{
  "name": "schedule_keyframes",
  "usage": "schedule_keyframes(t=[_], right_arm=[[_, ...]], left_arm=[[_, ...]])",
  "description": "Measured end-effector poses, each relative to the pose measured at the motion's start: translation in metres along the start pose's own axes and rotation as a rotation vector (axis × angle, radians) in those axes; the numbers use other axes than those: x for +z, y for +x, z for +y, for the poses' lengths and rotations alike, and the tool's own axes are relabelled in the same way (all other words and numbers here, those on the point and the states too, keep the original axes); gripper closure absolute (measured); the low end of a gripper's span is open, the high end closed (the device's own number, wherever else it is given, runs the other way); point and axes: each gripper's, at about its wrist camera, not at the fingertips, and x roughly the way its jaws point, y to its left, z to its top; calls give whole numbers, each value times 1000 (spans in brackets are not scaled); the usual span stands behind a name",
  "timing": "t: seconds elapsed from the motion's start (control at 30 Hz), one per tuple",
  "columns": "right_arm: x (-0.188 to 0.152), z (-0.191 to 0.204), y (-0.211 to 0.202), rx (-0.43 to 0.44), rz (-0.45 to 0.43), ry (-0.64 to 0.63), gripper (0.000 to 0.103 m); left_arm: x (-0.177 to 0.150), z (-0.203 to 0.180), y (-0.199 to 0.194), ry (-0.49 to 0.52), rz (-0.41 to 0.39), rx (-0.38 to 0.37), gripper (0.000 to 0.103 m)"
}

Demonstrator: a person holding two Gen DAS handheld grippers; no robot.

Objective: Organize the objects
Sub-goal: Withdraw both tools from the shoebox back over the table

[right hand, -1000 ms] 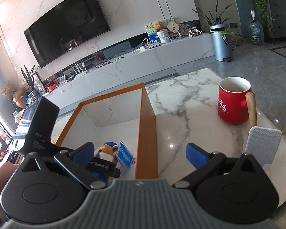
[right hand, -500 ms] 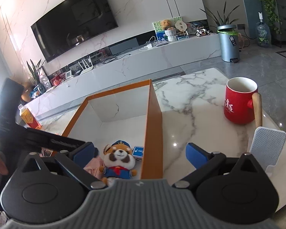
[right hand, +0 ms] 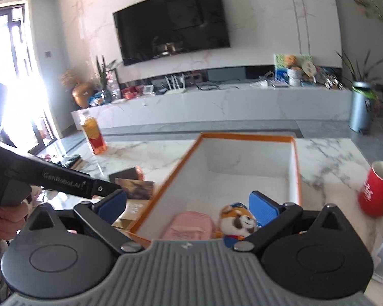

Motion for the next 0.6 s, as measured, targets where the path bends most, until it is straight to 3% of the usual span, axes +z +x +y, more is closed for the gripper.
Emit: schedule_keyframes(t=[0.07, 0.17, 0.23, 0.37, 0.5, 0.6], right_arm=[[-4, 16, -1, 58, 3, 1, 1], [-14, 39, 1, 142, 36, 12, 1], [-25, 54, 2, 167, 46, 21, 1], [-48, 84, 8, 133, 57, -21, 1], [-72, 104, 9, 62, 7, -97, 1], [-83, 109, 9, 44, -25, -66, 1]], left_arm=[[-15, 9, -18, 47, -46, 52, 2], [-39, 17, -35, 113, -82, 154, 0], [-55, 24, -43, 100, -99, 168, 0], [-81, 35, -55, 65, -153, 152, 0], [-108, 42, -63, 92, -205, 177, 0], [-117, 53, -67, 32, -228, 156, 0]])
